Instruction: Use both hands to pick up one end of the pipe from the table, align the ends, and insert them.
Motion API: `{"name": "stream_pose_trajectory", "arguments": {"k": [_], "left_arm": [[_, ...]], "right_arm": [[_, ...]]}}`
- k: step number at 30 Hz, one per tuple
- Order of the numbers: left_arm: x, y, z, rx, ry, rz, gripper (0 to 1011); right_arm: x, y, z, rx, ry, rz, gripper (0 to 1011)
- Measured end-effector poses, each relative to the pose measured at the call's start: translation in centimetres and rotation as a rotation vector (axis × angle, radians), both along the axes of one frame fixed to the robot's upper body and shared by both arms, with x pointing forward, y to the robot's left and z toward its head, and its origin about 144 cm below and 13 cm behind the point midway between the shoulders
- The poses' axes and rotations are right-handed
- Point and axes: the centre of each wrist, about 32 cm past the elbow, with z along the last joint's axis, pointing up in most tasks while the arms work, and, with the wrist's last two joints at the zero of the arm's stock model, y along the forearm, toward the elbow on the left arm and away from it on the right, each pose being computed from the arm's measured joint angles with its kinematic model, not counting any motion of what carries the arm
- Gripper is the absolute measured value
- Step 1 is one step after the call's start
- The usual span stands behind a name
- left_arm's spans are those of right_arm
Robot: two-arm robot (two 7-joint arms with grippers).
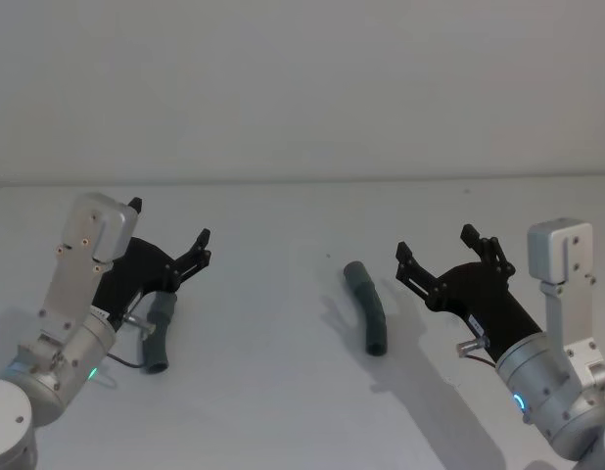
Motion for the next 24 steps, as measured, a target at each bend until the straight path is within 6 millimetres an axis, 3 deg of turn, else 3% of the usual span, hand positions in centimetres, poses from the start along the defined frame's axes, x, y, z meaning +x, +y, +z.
{"name": "stream_pose_trajectory", "arguments": {"k": [24], "left_arm": [[0.0,0.0,0.0,0.0,0.0,0.0,1001]], "right_arm": [[0.0,0.0,0.0,0.0,0.0,0.0,1000]]}}
